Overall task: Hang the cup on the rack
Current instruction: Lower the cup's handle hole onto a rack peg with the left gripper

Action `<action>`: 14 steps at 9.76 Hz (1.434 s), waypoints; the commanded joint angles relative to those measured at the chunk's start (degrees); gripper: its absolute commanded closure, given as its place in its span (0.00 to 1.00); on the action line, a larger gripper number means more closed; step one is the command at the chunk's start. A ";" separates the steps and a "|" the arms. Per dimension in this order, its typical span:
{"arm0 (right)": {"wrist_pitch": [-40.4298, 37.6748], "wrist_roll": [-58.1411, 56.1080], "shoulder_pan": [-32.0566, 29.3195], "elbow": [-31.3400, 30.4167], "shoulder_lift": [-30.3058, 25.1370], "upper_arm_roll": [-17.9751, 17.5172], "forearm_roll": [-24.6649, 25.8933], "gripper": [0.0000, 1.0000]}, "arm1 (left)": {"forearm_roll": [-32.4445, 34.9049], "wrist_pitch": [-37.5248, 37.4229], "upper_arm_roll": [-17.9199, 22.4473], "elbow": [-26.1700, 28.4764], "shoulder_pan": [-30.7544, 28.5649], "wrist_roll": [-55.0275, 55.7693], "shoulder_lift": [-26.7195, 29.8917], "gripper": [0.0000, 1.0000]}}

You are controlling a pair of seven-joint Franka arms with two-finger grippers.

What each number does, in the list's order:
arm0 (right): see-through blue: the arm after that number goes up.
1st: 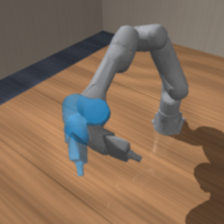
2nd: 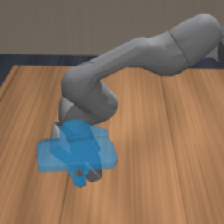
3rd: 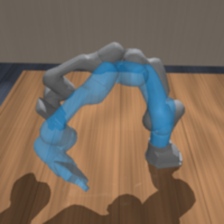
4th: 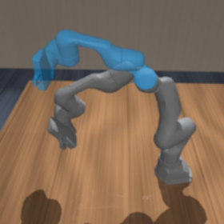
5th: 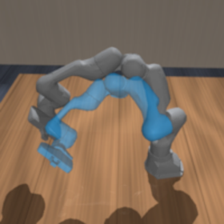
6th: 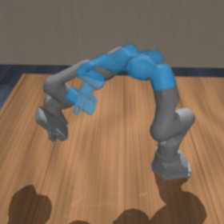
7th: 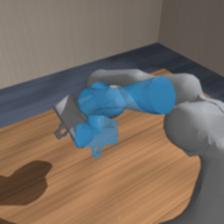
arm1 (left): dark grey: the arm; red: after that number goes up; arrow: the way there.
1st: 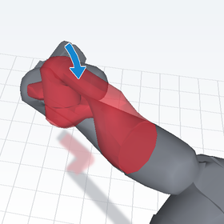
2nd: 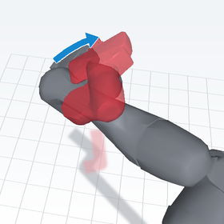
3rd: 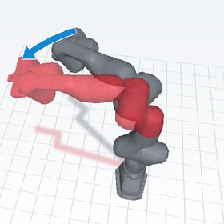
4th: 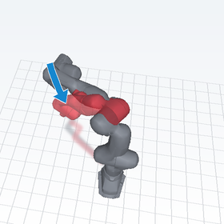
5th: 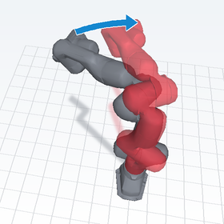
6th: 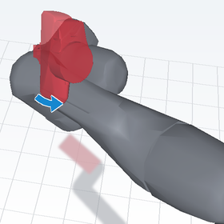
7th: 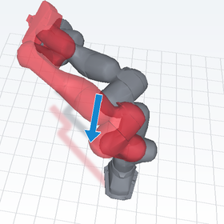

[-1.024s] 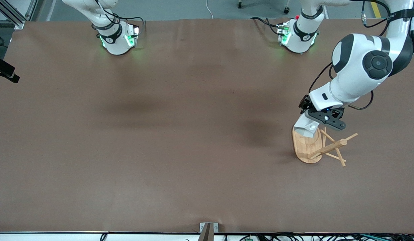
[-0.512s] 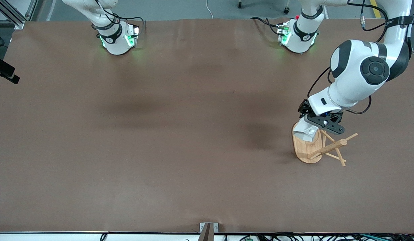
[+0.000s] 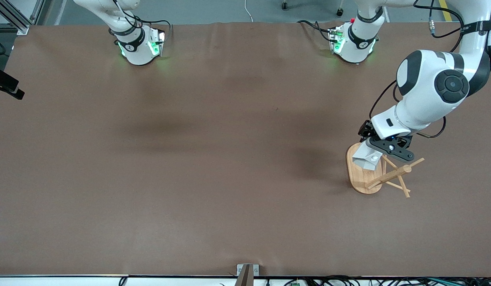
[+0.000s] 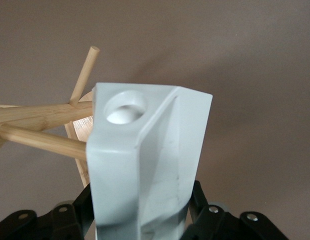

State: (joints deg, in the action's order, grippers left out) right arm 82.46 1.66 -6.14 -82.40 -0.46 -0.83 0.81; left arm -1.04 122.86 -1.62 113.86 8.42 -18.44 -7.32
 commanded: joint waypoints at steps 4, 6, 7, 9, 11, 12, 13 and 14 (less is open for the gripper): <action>-0.20 -0.52 0.08 0.31 0.02 0.48 -0.46 0.00 | -0.72 1.77 2.33 -1.62 -0.15 -3.44 -4.02 0.87; -0.55 -0.60 -0.01 0.22 0.02 0.48 -0.55 0.00 | -0.80 1.86 2.94 -1.62 -0.15 -4.14 -4.45 0.85; -0.46 -0.60 -0.10 0.22 0.02 0.48 -0.55 0.00 | -0.80 2.29 3.29 -1.62 -0.24 -4.14 -4.72 0.82; -0.37 -0.69 -0.10 0.31 0.02 0.48 -0.55 0.00 | -1.07 3.35 3.56 -1.62 -0.15 -3.10 -4.98 0.00; -0.55 -0.69 -0.19 0.22 0.02 0.48 -0.55 0.00 | -3.87 2.74 3.65 -3.20 -0.15 -1.35 -4.55 0.00; -0.55 -0.78 -0.36 0.22 0.02 0.48 -0.63 0.00 | -3.79 1.87 3.65 -3.38 -0.07 2.85 -2.98 0.00; -0.55 -0.87 -0.45 0.22 0.02 0.48 -0.64 0.00 | -3.27 -0.32 3.73 -3.56 0.37 6.02 -0.70 0.00; -0.64 -0.87 -0.45 0.22 0.02 0.48 -0.64 0.00 | -3.27 -3.91 3.91 -4.60 0.46 7.70 1.58 0.00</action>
State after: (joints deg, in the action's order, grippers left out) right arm 82.26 1.60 -6.23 -82.40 -0.45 -0.37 0.82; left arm -4.00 122.75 1.80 108.92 8.43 -13.10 -8.43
